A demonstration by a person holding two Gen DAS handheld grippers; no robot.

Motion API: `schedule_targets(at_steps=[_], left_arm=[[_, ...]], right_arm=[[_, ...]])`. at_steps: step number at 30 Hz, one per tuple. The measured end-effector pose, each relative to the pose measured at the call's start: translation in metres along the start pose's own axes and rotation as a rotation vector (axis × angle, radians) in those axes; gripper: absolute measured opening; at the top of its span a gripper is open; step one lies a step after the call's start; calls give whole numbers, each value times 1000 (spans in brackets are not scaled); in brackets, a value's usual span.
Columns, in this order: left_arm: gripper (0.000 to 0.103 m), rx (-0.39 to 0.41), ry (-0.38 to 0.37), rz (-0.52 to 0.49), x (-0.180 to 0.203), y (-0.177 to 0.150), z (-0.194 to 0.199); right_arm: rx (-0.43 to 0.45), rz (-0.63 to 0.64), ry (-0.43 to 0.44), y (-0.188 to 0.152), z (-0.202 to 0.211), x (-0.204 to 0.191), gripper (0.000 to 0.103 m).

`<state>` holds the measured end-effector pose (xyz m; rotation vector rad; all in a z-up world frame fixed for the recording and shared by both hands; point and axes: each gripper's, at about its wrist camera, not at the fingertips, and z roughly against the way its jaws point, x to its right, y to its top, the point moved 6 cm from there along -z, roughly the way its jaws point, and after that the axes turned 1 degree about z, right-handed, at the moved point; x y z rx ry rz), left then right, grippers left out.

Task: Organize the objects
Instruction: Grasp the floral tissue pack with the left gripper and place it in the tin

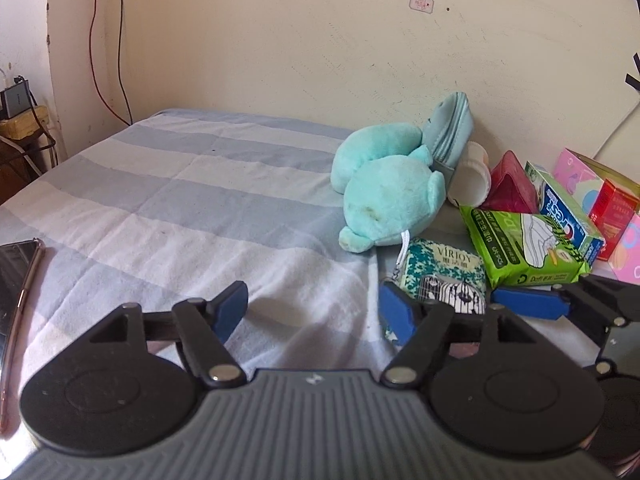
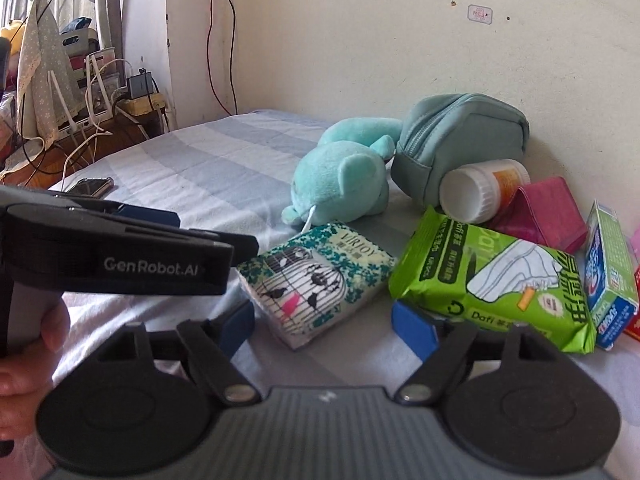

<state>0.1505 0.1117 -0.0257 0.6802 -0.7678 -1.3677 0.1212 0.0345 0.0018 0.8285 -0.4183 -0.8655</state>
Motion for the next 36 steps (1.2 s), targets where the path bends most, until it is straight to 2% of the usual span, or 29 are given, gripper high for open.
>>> schedule_targets(at_steps=[4,7,9,12,16,20,23,25,27,29,31,34,36], left_arm=[[75,-35,-67,11,1,-2,-11],[74,-27,-84,-17,9,-3,-12],[63,-25,-88,-50,17,-6,-9],[48,-40,-106,-67,26,-9,-4],[46,-88,-149,-51,32,-14,8],[54,-143,-277,62,27,-16,20],[54,-202,-372,148,29,-16,23],[54,-241,-446,157,49,-19,24],[52,-282,-474,128,72,-27,22],[50,-247,-419,58,90,-30,24],[48,-237,-405,26,102,-30,30],[47,-214,-432,-7,118,-21,39],[47,-159,-470,-53,137,-7,47]], right_arm=[[-4,-15,12,1,-2,1,80],[-2,-11,15,2,-2,0,78],[2,-3,10,2,-1,-2,70],[7,6,-3,0,2,-3,68],[4,5,3,-10,17,1,67],[-6,16,14,-27,40,7,64],[6,36,6,-40,57,9,60],[23,40,0,-46,64,9,60],[34,55,-6,-46,66,6,56],[52,71,-47,-46,68,4,54],[62,56,-57,-48,73,8,53],[125,21,-67,-49,93,21,53],[198,54,-149,-45,111,30,53]])
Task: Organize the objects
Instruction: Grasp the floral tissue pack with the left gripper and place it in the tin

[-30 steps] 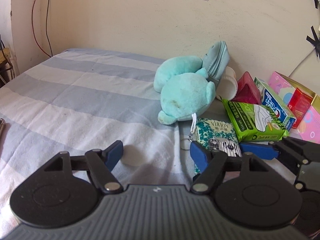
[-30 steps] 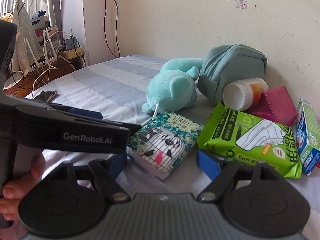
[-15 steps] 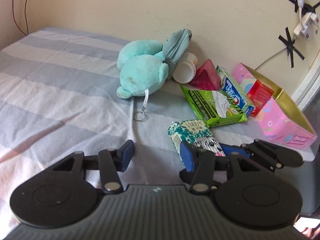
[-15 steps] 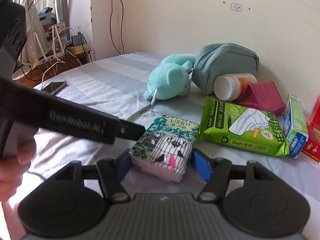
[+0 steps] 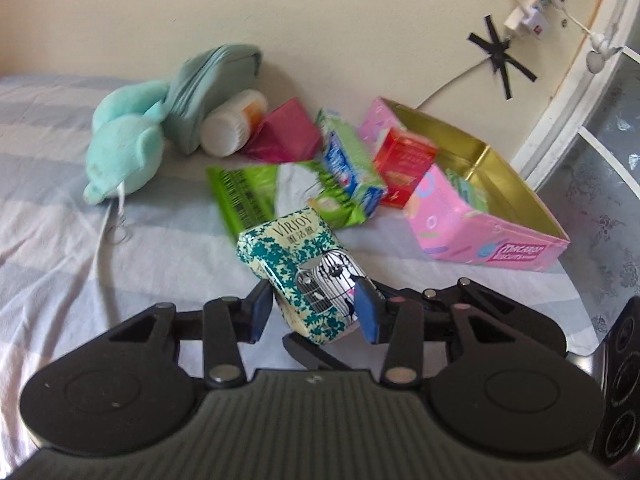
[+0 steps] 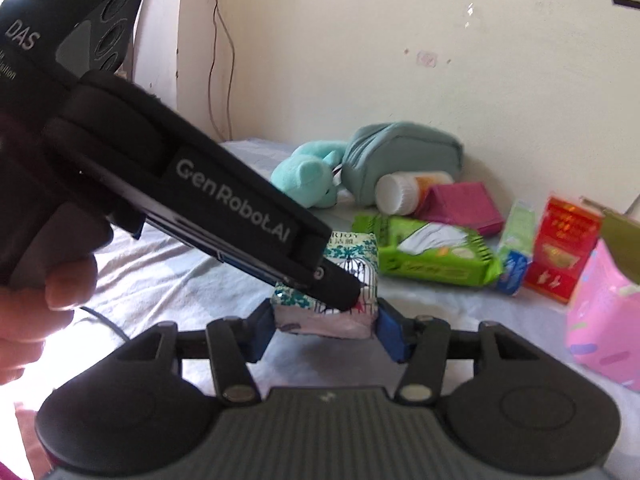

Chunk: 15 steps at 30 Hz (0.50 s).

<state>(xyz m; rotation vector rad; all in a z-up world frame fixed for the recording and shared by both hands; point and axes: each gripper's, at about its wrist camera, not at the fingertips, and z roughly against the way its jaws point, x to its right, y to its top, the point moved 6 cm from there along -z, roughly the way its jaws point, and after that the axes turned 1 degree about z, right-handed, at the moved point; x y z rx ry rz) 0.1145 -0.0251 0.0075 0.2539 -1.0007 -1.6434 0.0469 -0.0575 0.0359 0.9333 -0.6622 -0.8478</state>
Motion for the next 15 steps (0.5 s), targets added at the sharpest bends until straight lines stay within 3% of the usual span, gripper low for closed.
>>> schedule_targets(at_steps=[3,7,15], left_arm=[[47,37,-24,-95,41,23,-11],[47,74,-85,-212,98,53,-46],[48,52,-107,-304,169,65,-122]], right_arm=[[69,31,-123,7,16,28,53],[103,-56,-238,13,32,97,53],[94,-313,-333,-10,32,199,54]])
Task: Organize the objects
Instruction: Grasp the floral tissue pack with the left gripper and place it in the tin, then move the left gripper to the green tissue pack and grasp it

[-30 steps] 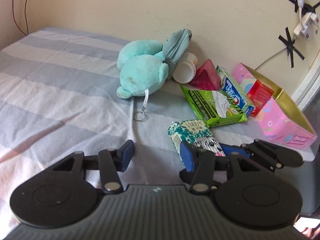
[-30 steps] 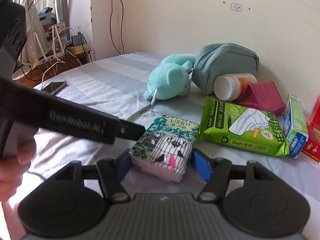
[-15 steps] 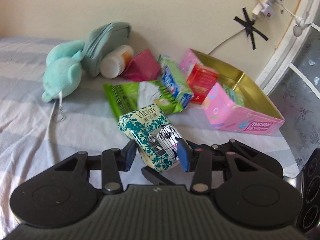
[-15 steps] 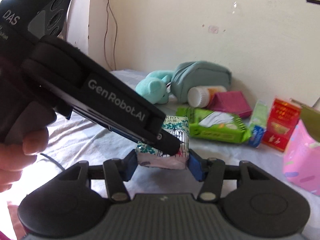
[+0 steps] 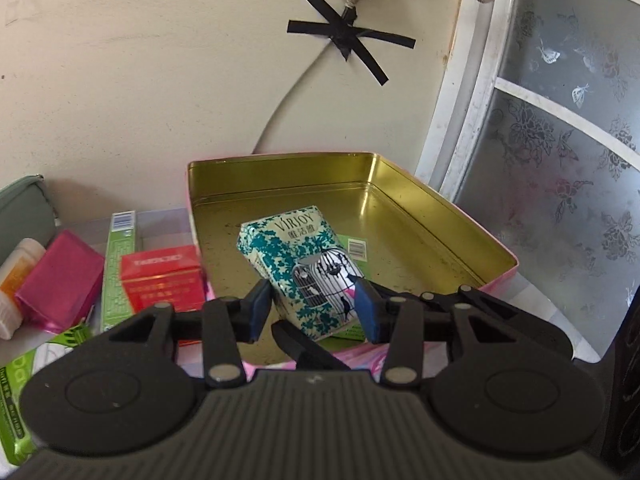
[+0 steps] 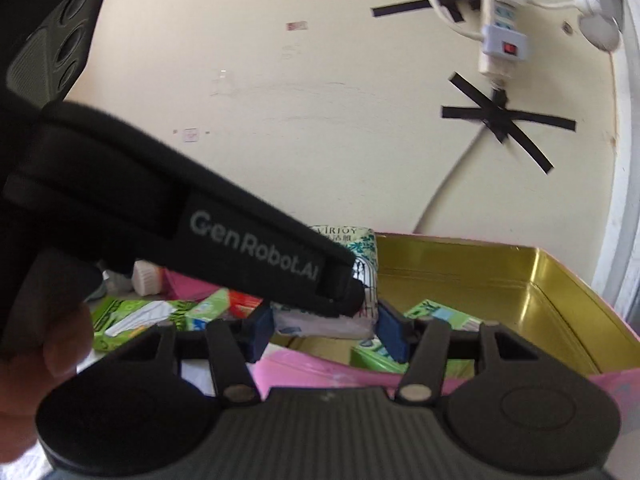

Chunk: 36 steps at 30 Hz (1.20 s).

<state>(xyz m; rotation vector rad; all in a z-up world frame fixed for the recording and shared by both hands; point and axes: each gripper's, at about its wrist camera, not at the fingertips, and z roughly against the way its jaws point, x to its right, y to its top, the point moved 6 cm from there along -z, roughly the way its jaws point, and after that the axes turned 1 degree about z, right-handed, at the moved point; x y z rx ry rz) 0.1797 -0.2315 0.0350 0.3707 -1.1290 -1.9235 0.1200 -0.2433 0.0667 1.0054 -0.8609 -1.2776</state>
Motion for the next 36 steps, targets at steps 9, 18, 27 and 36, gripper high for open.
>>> schedule_targets(at_steps=[9,18,27,36], left_arm=[[55,-40,43,-18,15,-10,-35],[59,128,127,40,-1,-5,11],[59,213,240,106,-59,-41,85],[59,113,507,235,-163,-107,122]], right_arm=[[-10,-2,-106,-13,-9,26,71],[50,-22,-77,-9,0,22,76],[124,-204,-123,-2,9,56,77],[223,-164,-104,-2,21,47,54]])
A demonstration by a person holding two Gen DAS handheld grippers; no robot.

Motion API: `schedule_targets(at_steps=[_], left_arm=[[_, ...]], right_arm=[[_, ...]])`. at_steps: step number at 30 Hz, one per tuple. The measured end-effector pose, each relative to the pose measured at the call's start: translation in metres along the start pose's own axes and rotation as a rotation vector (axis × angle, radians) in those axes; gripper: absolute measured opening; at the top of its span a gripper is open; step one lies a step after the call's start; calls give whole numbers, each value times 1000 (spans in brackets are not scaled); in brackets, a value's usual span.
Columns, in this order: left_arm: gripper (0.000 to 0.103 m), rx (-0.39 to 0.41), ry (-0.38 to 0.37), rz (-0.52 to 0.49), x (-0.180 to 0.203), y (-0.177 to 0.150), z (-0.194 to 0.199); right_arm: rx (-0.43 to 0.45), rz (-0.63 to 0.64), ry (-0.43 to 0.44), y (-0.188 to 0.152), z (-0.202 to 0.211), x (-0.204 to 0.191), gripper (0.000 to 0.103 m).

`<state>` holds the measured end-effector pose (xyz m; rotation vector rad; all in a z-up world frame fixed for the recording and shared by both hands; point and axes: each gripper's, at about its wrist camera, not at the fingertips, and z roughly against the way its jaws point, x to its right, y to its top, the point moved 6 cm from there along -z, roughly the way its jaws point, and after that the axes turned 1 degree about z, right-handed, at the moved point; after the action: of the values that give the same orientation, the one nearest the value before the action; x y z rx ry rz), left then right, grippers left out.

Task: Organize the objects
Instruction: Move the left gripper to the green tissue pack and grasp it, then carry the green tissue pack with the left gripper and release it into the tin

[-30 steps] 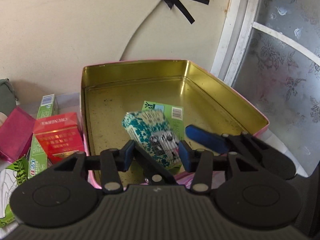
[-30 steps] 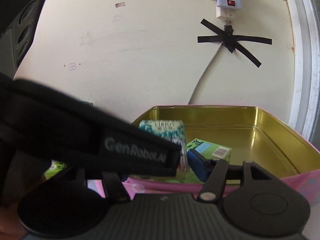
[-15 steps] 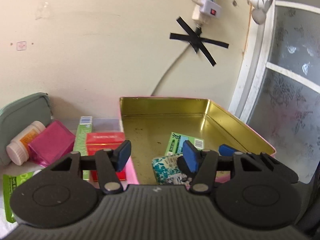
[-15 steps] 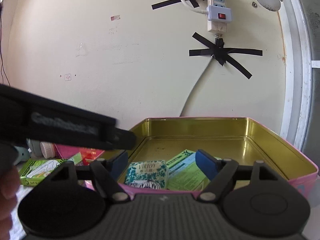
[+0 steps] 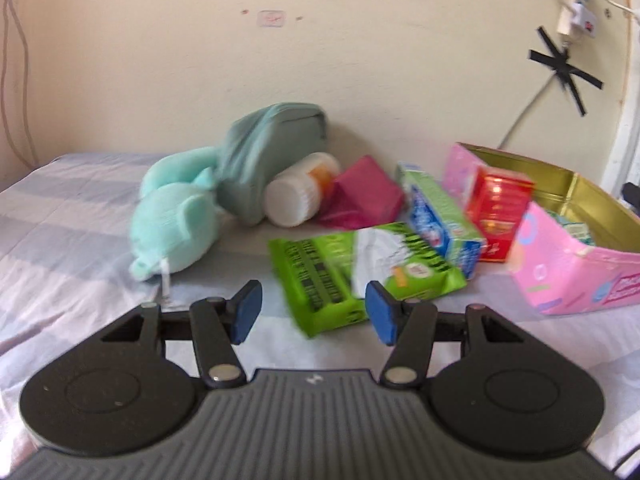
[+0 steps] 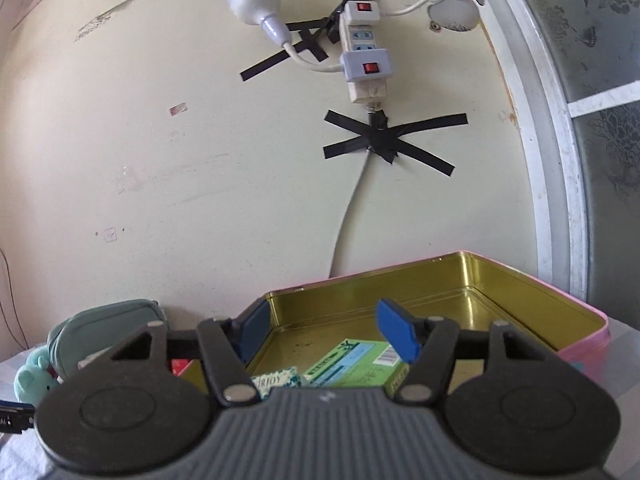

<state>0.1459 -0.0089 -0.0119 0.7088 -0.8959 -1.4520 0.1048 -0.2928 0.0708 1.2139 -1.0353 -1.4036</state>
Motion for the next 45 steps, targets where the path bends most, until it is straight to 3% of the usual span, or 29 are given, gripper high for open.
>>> schedule_targets(at_steps=[3,5,7,9,12,15,18,22,25,26,27,32,39,45], left_arm=[[59,-28,41,69,-30,-8,-4],[59,-50,1,152,-43,-7,-7],[59,-55,-18,190,-48,-5,-10],[59,-71,-52,195,-43,0,-13],[59,-80,-129,209,-32,11,-14],[59,-74,-144,182,-22,24,-16],[58,-93,-156,171,-18,31,-26],[56,-173,-145,189,-16,24,-51],[56,-153,-158,205,-17,20,-53],[55,-148,-158,202,-16,19,-51],[46,-145,-175,193,-13,19,-50],[35,-150,-203,153,-5,19,-41],[33,-175,-266,132,5,-5,7],[33,-78,-330,23,64,17,36]], right_arm=[[9,46,99,0,6,-21,47],[-10,59,200,1,14,-44,47],[-90,87,349,-4,20,-79,47],[-185,192,442,-18,24,-120,46],[-330,326,421,-47,8,-165,44],[-424,273,360,-61,-19,-174,43],[-464,187,348,-61,-34,-175,43],[-495,205,319,-71,-52,-181,43],[-548,120,347,-76,-63,-177,43],[-558,89,369,-76,-64,-175,42],[-564,62,398,-76,-65,-173,33],[-530,77,412,-72,-53,-174,23],[-509,174,453,-66,8,-165,20],[-329,194,371,-38,54,-123,20]])
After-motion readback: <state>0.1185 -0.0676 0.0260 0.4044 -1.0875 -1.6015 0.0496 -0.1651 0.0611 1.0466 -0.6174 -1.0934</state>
